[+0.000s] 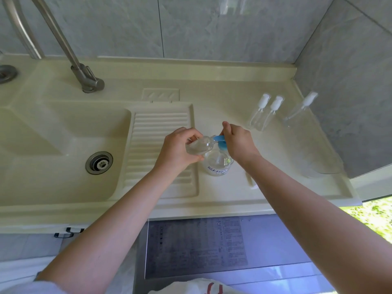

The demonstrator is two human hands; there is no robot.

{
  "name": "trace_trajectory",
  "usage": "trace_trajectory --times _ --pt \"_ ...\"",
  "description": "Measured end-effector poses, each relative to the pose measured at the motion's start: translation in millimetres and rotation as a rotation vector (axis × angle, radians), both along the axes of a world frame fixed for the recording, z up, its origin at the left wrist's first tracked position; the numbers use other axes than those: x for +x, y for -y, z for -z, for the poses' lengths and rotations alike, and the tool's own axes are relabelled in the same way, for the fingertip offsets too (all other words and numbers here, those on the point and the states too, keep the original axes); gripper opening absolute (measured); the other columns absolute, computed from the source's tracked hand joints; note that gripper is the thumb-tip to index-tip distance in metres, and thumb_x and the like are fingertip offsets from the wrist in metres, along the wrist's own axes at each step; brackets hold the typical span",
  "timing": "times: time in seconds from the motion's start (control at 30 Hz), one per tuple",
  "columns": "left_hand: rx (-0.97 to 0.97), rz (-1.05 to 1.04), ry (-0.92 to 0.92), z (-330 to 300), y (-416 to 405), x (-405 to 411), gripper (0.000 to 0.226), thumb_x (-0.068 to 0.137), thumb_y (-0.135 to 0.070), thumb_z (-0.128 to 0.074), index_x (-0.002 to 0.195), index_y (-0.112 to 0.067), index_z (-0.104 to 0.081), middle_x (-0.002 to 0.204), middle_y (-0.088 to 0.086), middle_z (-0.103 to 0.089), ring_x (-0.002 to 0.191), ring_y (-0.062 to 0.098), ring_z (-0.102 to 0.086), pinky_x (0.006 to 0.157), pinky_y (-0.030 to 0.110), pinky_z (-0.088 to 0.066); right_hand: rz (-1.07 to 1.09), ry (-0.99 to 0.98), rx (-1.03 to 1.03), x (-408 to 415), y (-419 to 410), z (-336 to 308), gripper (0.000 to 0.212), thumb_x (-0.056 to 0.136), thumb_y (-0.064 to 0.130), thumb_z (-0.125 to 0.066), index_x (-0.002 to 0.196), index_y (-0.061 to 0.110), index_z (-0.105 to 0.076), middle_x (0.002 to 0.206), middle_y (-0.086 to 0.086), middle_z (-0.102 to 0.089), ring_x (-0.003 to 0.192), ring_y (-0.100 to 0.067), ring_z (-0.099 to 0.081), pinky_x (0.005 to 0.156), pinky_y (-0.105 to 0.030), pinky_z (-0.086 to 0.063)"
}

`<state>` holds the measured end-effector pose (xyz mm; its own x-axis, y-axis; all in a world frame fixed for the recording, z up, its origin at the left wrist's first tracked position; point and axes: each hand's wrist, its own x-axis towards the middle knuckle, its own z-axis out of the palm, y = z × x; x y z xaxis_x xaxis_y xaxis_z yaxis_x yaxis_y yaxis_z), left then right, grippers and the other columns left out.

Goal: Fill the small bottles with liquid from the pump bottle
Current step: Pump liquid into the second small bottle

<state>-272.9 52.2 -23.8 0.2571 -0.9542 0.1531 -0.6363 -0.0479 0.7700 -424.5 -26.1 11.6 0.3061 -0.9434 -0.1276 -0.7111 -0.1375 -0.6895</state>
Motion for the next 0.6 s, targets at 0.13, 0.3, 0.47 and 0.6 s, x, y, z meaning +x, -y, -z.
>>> trace_trajectory --times 0.13,0.3,0.47,0.6 --pt "0.007 -0.01 -0.013 -0.8 0.9 -3.6 0.05 0.05 -0.013 -0.092 0.094 -0.022 -0.069 0.091 -0.005 -0.064 0.081 0.014 -0.063 0.081 0.029 -0.052 0.031 0.038 0.062 -0.6 -0.2 -2.1 0.049 0.108 0.029 -0.028 0.104 -0.006 -0.062 0.099 -0.022 -0.064 0.093 -0.036 -0.055 0.079 -0.038 -0.042" --pt "0.003 -0.017 -0.011 -3.9 -0.2 -0.3 0.05 0.049 -0.016 -0.092 0.093 -0.025 -0.069 0.091 -0.006 -0.065 0.083 0.012 -0.063 0.083 0.032 -0.053 0.081 0.046 0.185 -2.6 6.3 -5.1 0.055 0.105 0.043 -0.03 0.104 0.002 -0.066 0.103 -0.013 -0.061 0.085 -0.024 -0.052 0.068 -0.03 -0.038" --pt "0.013 -0.016 -0.025 -1.6 -0.1 -2.4 0.049 0.05 -0.013 -0.091 0.093 -0.024 -0.07 0.091 -0.005 -0.065 0.081 0.012 -0.064 0.082 0.031 -0.053 0.019 0.014 0.04 0.7 1.0 -0.9 0.05 0.107 0.033 -0.028 0.104 -0.003 -0.061 0.087 -0.016 -0.055 0.081 -0.027 -0.047 0.072 -0.03 -0.033" --pt "0.009 -0.007 -0.034 -1.6 -0.6 -2.1 0.049 0.05 -0.011 -0.091 0.093 -0.022 -0.07 0.092 -0.006 -0.065 0.081 0.012 -0.063 0.081 0.027 -0.052 0.036 0.019 0.02 -0.2 -2.2 2.3 0.05 0.107 0.035 -0.027 0.101 -0.002 -0.06 0.084 -0.013 -0.053 0.079 -0.027 -0.046 0.072 -0.029 -0.033"
